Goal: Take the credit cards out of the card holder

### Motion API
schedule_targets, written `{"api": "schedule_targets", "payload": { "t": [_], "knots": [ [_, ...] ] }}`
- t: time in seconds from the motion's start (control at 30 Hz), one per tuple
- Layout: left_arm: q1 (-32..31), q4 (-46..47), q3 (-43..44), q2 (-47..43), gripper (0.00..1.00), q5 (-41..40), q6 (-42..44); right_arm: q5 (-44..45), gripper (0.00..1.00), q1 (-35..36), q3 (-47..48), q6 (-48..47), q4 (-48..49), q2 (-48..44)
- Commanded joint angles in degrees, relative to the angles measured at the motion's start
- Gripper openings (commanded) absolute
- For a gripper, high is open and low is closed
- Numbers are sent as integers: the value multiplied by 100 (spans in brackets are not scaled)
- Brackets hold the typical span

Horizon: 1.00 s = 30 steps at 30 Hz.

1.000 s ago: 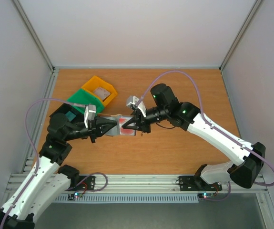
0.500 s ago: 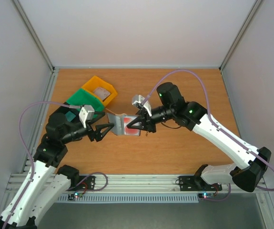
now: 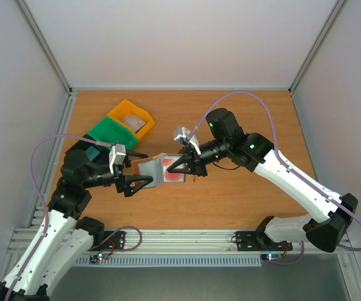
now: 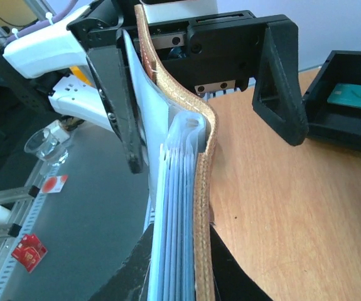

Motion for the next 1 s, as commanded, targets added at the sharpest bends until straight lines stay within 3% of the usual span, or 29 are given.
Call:
{"api": "schedule_targets", "payload": {
  "t": [0.0, 0.17, 0.3, 0.47, 0.67, 0.83, 0.97],
  "knots": [
    [2, 1106, -168, 82, 90, 851, -600, 41, 11, 71, 243, -33, 207, -5],
    [1, 1045, -162, 91, 65, 828, -624, 336, 11, 61, 312, 138, 317, 64],
    [7, 761, -105, 59, 3, 328, -642, 65, 18, 66, 310, 111, 301, 103],
    [19, 705, -23, -35, 0, -271, -980, 12, 45, -60, -112, 172, 535, -103],
    [45, 1243, -67, 0, 0, -30, -1449, -46, 47, -441, -655, 595, 855, -240],
    [45, 1045, -29, 10, 0, -2, -1281, -22, 28, -464, -786, 670, 999, -336],
    [44, 976, -46, -6, 0, 1, -1249, -110, 3, -475, -762, 674, 1062, -360]
  ]
}}
